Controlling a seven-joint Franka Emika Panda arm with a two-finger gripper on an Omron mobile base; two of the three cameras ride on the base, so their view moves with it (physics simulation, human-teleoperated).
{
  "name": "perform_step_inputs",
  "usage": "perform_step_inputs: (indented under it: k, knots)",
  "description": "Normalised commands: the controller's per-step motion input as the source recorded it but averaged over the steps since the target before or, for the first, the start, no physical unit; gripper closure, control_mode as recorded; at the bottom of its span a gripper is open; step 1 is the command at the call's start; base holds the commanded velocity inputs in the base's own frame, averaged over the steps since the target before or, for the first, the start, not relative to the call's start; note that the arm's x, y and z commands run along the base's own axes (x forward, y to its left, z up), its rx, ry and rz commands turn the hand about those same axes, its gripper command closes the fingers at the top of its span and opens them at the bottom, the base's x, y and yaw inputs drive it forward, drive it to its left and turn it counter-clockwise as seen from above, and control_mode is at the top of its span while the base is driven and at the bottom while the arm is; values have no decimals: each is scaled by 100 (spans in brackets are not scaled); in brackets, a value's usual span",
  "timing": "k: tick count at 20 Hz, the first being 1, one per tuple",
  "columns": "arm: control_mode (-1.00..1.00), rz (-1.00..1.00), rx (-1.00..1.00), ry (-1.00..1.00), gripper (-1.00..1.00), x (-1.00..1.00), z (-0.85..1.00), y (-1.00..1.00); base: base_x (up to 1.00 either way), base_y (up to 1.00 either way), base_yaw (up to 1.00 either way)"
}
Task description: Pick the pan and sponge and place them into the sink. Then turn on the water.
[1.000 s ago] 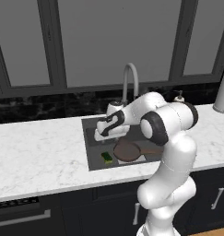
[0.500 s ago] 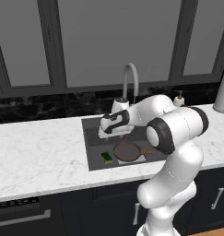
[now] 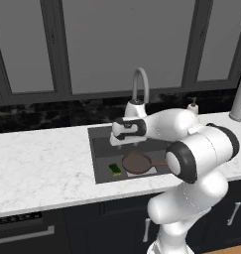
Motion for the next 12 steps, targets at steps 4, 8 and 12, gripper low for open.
perform_step_inputs:
  k: [4, 8, 12]
  knots:
    - [-100, -4, 0, 0, -100, -45, 37, -39, 0, 0, 0]
    - [-100, -4, 0, 0, -100, -36, 31, -44, 0, 0, 0]
    - [-100, -6, 0, 0, -100, -29, 19, -61, 0, 0, 0]
